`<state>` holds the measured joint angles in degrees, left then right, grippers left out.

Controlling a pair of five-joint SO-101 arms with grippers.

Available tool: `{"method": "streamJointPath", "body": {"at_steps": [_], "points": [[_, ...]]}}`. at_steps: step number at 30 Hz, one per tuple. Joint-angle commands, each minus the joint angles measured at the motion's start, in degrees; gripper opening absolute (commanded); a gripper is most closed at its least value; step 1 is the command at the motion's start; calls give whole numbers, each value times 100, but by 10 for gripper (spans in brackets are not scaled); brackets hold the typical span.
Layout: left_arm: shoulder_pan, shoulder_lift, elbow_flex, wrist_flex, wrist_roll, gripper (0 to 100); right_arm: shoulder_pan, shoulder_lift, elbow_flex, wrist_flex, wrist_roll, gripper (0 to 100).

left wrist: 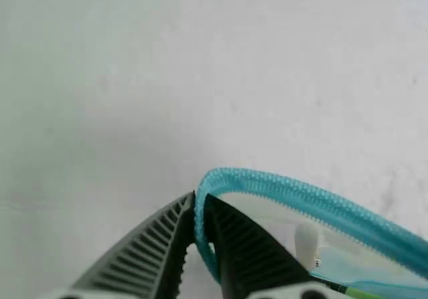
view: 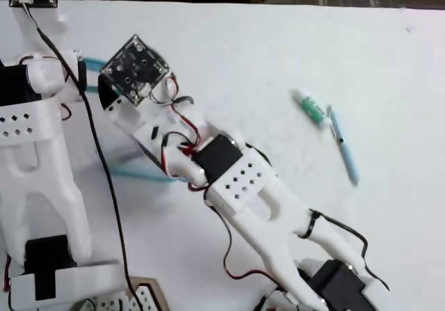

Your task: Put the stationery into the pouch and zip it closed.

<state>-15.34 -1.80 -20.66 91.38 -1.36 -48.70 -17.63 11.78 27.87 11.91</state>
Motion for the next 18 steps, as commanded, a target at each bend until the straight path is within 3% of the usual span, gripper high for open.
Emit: {"method": "streamJointPath", "body": {"at_steps": [1, 6, 11, 15, 18], "points": [[13, 629, 97, 167, 26, 22, -31, -646, -79, 13, 44, 302], [22, 646, 88, 158, 35, 22, 505, -1341, -79, 13, 53, 207], [22, 646, 88, 158, 35, 22, 2070, -1543, -79, 40, 62, 9], [22, 646, 79, 158, 35, 22, 3371, -1429, -202, 980, 123, 101], [22, 646, 79, 158, 35, 22, 4259, -1033, -246, 2026, 879, 138]]}}
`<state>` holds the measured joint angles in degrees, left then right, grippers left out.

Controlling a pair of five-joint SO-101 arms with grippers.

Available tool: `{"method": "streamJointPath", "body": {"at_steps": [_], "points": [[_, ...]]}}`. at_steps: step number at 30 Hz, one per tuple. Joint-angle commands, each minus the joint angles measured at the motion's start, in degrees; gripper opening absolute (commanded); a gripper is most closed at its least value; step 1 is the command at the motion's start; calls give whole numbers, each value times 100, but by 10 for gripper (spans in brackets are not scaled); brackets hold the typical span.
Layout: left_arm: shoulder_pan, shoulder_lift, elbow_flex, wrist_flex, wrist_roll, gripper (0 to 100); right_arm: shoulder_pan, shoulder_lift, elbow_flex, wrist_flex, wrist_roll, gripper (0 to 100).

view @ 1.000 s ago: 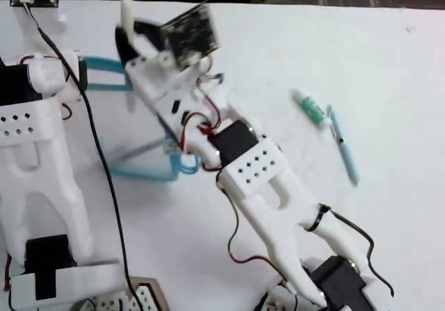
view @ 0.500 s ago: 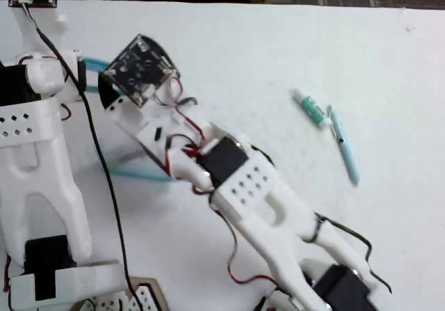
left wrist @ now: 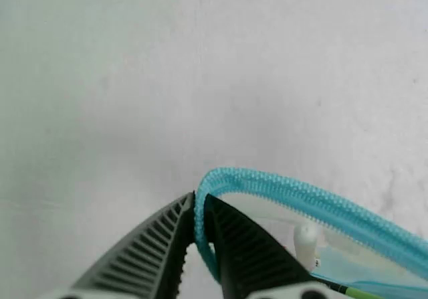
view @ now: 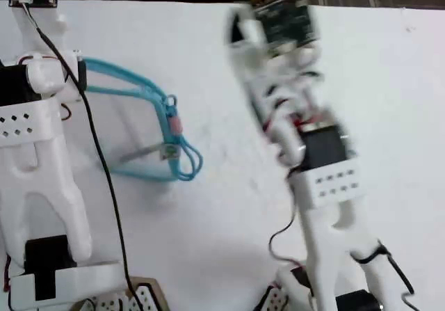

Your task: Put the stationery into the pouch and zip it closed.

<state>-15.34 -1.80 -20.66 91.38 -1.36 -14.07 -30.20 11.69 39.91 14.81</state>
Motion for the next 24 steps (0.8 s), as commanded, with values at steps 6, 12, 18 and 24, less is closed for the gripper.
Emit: {"method": "streamJointPath", "body": {"at_steps": [6, 12, 18, 24], "points": [[22, 655, 88, 158, 18, 22, 2360, 1675, -264, 1499, 1618, 148], [22, 655, 88, 158, 18, 22, 2782, 2879, -264, 1815, 3209, 148], [22, 655, 88, 158, 9, 22, 2844, 4136, -712, 1648, 3262, 149], [22, 655, 88, 158, 9, 22, 2949, 5596, -1371, 1534, 3262, 149]]}}
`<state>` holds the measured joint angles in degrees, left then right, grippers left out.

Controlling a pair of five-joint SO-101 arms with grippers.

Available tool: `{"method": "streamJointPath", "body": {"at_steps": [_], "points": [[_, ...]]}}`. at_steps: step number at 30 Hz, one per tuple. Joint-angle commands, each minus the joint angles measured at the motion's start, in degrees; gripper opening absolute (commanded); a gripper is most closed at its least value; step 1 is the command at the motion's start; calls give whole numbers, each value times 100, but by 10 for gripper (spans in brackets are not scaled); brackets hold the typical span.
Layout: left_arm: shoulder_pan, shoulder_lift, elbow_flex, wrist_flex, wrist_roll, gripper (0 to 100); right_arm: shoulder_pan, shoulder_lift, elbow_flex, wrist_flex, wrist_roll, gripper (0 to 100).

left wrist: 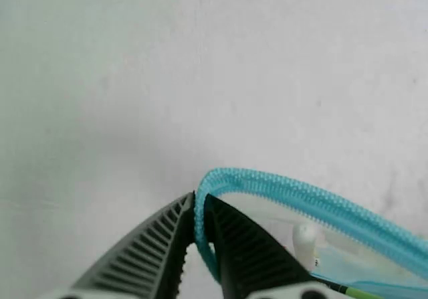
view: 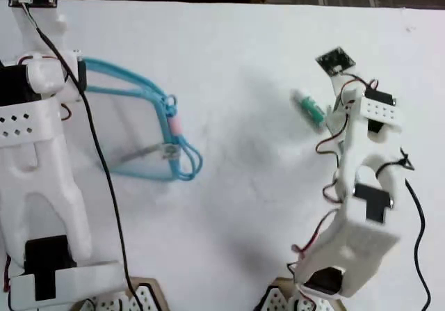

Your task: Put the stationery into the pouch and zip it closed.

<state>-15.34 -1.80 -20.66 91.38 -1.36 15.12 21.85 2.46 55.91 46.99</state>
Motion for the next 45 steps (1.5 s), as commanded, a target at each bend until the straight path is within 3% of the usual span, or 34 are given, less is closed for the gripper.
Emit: {"method": "streamJointPath", "body": {"at_steps": [1, 7, 12, 20, 28, 36, 45], "points": [[22, 655, 88, 158, 9, 22, 31, 576, -536, -66, 44, 147], [22, 664, 79, 158, 9, 22, -66, 1182, -976, 207, 26, 142], [22, 664, 62, 149, 9, 22, -154, 1235, -1266, 620, -431, 9], [22, 655, 88, 149, 9, 22, -75, 989, -1284, 620, -492, 17], [22, 655, 88, 149, 9, 22, 22, -505, -1275, 1411, -905, 16], [22, 655, 88, 149, 9, 22, -22, -2290, -1257, 2466, -1785, 16], [22, 655, 88, 149, 18, 22, -1235, -4523, -1275, 2519, -3393, 17]]}}
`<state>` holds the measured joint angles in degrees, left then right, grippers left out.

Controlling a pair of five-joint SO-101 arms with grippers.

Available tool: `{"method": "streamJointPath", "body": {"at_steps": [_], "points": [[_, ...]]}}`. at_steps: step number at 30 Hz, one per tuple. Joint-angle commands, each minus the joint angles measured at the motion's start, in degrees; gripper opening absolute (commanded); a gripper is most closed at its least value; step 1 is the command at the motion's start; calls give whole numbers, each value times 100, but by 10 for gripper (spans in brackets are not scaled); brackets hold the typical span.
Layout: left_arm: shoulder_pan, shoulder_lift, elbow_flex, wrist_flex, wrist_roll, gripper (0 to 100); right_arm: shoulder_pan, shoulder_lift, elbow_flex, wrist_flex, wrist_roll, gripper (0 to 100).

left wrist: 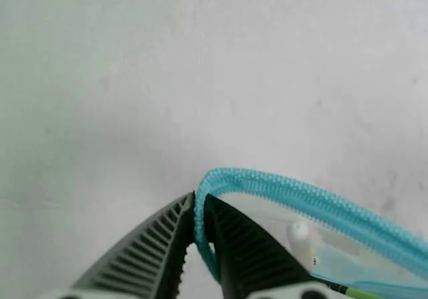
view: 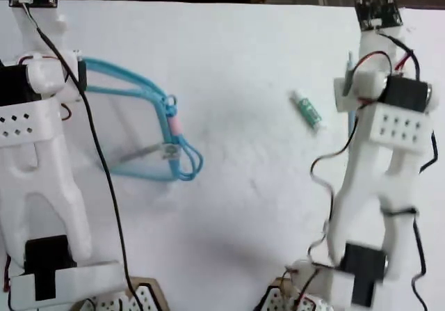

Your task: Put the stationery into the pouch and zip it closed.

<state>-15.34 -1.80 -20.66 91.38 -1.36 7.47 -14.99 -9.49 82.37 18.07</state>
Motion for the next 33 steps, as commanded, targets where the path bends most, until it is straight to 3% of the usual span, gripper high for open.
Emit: {"method": "streamJointPath", "body": {"at_steps": [1, 9, 13, 21, 25, 33], "points": [[22, 655, 88, 149, 26, 22, -681, -1086, -79, -286, -712, 17], [22, 655, 97, 167, 18, 22, -2826, -2237, -44, -2369, -2637, 17], [22, 655, 97, 185, 26, 22, -3512, -2176, 176, -3380, -3156, 17], [22, 655, 97, 193, 18, 22, -4602, -1956, 1486, -5437, -3103, 17], [22, 655, 97, 193, 26, 22, -4646, -1543, 1978, -6519, -2497, 17], [22, 664, 97, 176, 26, 22, -4725, -787, 1820, -7081, -2453, 17]]}}
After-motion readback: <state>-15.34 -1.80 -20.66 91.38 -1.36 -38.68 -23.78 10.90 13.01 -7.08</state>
